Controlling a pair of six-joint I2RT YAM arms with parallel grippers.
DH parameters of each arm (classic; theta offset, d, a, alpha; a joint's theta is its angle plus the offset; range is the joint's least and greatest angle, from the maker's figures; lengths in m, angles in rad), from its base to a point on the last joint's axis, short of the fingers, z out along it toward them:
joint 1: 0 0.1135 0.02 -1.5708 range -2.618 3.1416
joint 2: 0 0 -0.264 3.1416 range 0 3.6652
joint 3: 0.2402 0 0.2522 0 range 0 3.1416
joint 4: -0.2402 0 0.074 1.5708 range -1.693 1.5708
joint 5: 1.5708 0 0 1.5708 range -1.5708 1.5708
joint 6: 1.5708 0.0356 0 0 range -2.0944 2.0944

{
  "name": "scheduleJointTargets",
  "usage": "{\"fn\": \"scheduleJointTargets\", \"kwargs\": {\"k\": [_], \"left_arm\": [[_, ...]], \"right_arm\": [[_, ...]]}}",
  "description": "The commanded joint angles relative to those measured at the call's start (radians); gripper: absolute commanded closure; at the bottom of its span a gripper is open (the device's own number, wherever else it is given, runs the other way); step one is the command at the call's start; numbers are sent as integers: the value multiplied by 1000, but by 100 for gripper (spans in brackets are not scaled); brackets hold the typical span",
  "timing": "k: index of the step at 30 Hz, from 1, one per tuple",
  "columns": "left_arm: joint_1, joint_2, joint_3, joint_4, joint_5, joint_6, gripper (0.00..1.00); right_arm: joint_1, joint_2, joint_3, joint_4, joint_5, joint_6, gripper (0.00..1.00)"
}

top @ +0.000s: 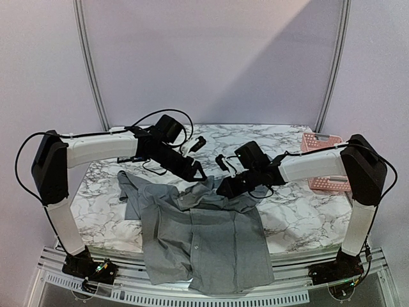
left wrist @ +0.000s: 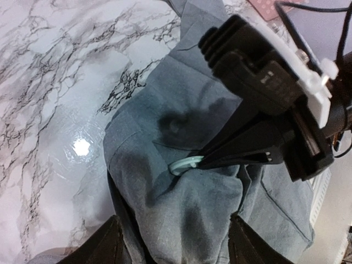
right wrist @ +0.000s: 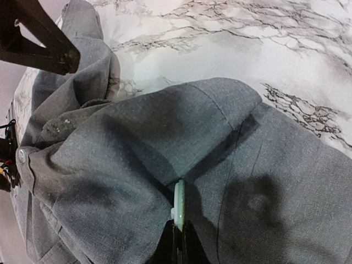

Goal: Remove the brooch from the garment
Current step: Pick up the brooch from the crumpled clothing, then pass from the right arm to the left

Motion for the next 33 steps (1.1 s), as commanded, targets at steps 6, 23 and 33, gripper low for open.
{"fn": "scheduleJointTargets", "kwargs": {"k": [6,23,33], "left_arm": [[10,-62,-59,89,78,32,34],[3,-87,-71,104,253,111,34],[0,-53,-45,58,231,126,42]], "right_arm": [[10,-85,-73,148,64,10,100],[10,-251,-235,388,-74,-27,100],[9,-292,-262,447,-148,-44,100]]}}
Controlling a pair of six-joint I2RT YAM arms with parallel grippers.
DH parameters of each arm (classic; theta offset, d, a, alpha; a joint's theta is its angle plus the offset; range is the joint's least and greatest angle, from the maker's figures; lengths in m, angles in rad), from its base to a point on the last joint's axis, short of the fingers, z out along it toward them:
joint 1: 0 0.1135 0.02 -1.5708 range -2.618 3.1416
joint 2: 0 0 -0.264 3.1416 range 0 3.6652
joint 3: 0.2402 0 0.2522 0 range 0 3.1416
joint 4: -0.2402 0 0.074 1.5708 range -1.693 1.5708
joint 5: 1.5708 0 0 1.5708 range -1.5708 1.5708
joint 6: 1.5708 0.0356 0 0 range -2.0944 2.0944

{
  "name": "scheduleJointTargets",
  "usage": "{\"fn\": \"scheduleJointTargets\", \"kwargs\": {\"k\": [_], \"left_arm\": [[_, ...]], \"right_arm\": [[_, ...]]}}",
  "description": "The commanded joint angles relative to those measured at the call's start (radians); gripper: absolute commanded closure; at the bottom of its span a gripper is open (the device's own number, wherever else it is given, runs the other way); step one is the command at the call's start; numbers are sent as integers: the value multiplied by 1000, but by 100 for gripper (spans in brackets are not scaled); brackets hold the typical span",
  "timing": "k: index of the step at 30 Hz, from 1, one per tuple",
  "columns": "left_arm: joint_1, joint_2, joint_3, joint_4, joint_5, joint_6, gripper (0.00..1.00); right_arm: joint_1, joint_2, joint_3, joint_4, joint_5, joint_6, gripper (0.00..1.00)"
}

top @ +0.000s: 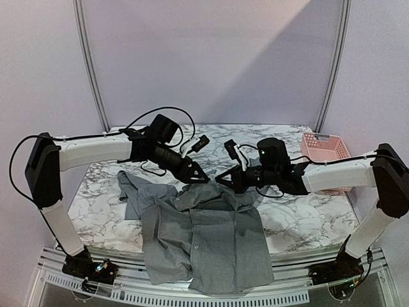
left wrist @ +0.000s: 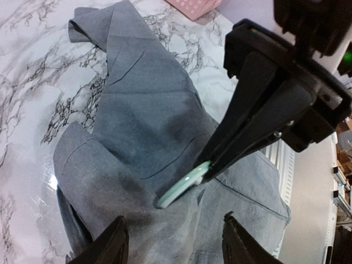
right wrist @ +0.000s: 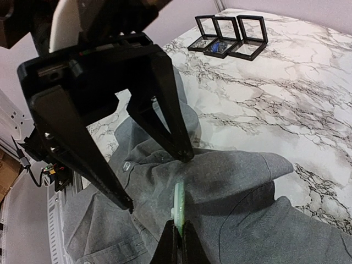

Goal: Remove the brooch from the garment
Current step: Pass from the right arm to the left

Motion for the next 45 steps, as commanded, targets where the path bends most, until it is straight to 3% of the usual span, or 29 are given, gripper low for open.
{"fn": "scheduleJointTargets", "kwargs": {"k": [1,7,14,21,29,38,45], "left_arm": [[-1,10,20,-29,-13,23,42],[-12,11,21,-31,12,35,46],[-20,12,29,-55,27,61,68],[-26,11,30,-54,89,76,78],[-35,11,28,-57,119,89,85],[-47,13,26,-59,158,104,100],[-56,11,23,-59,173,114,100]], "right_arm": [[4,-53,-18,52,-45,-20,100],[4,-59,7,25,-89,-38,100],[-9,-30,18,37,-173,-27,100],[-22,-20,18,42,-220,-18,100],[-35,-6,24,49,-276,-8,100],[-43,12,28,55,-310,0,100],[-52,21,31,63,-333,10,100]]}}
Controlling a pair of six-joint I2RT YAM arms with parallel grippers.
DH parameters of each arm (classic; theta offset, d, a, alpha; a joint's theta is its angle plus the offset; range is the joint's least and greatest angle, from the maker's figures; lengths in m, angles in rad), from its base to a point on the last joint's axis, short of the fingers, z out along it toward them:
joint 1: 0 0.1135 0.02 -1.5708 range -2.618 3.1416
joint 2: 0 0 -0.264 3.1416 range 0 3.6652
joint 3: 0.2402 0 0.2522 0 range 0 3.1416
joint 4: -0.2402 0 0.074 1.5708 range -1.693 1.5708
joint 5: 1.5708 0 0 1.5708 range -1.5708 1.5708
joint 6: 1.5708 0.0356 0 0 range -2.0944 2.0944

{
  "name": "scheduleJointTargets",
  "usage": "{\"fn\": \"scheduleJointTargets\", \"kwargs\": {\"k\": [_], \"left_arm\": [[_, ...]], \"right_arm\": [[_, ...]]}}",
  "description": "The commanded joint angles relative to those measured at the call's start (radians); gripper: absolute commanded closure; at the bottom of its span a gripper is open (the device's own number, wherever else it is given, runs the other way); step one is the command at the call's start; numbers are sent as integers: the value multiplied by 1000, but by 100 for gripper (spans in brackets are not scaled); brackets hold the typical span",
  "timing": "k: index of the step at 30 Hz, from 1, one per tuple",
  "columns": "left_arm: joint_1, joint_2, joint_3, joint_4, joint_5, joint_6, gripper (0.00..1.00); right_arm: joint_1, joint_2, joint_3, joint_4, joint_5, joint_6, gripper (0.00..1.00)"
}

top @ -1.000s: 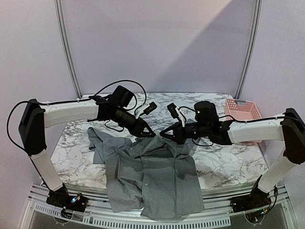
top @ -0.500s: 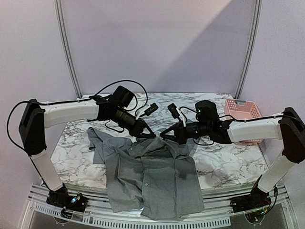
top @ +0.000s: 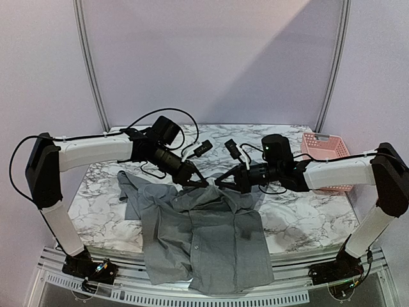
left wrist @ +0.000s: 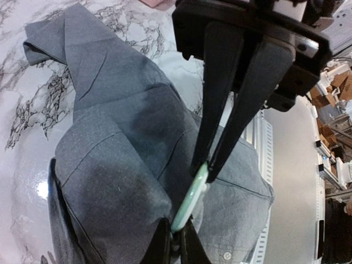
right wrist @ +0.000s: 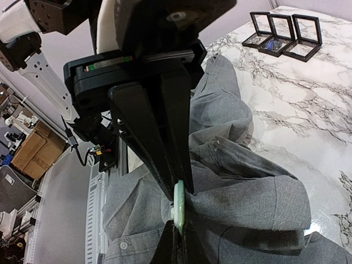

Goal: Remove the brooch from the garment
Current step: Pass from the right arm to the left, then open the brooch with the crumpled clothing.

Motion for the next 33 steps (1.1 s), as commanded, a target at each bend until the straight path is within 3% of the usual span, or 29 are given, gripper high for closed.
{"fn": "scheduleJointTargets", "kwargs": {"k": [1,3,9,13,33], "left_arm": [[-31,11,14,16,51,17,100],[-31,10,14,18,50,16,100],[-20,13,13,23,26,1,100],[-10,13,12,29,12,-9,100],[21,43,2,73,-3,-105,100]], "right_arm": [[-2,20,30,33,-24,14,99],[-4,19,27,32,-16,17,95],[-25,-1,-1,64,10,43,64],[-42,-44,-53,122,10,80,55],[2,-15,-64,92,73,87,54]]}}
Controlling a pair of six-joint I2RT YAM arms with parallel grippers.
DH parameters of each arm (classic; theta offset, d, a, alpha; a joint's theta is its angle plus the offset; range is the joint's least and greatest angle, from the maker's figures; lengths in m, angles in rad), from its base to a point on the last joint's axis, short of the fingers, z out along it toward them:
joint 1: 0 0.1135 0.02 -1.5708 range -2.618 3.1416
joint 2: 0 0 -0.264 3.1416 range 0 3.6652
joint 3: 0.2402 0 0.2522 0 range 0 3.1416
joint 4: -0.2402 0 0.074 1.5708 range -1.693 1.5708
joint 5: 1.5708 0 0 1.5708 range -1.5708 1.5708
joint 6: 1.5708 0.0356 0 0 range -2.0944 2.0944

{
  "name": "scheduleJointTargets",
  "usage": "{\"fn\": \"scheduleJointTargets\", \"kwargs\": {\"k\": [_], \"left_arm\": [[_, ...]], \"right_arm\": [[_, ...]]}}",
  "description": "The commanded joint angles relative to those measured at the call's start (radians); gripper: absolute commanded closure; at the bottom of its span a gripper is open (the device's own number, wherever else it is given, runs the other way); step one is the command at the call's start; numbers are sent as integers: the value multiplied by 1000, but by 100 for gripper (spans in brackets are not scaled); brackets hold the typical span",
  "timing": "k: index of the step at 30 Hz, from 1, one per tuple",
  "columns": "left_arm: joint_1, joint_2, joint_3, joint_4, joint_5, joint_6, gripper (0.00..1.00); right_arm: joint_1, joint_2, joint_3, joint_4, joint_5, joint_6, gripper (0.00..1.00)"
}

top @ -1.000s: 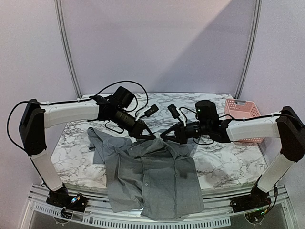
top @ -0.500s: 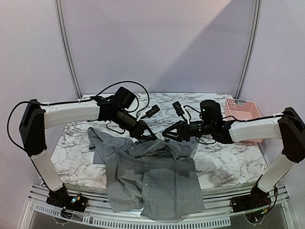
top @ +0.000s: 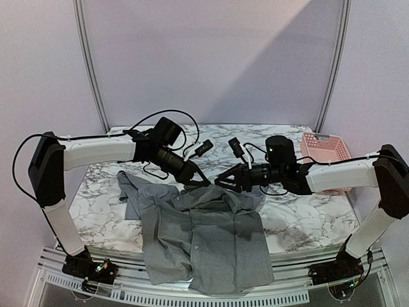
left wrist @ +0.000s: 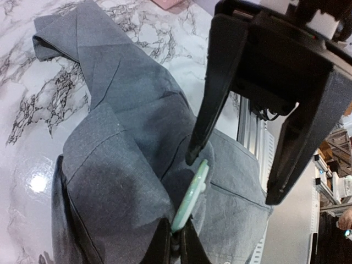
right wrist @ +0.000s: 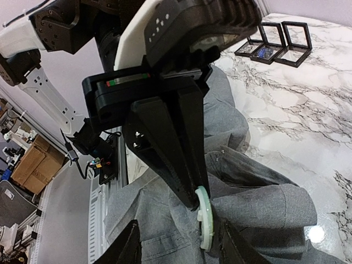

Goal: Remove the brooch from the garment
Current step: Open the brooch with the crumpled clothing.

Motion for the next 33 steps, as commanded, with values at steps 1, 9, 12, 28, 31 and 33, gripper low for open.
{"fn": "scheduleJointTargets", "kwargs": {"k": [1,9,12,28,31,33], "left_arm": [[10,12,1,24,10,-23,100],[11,3,-2,32,10,-27,100],[11,4,-3,34,10,-28,100],[12,1,0,30,7,-26,100],[11,-2,0,29,7,-25,100],[12,-3,0,28,7,-24,100]], "right_arm": [[6,15,-16,11,33,14,54],[8,52,-12,17,29,18,55],[8,58,-12,10,31,16,56],[8,82,-4,15,38,19,70],[9,84,-2,16,38,21,73],[9,85,-3,17,40,22,74]]}}
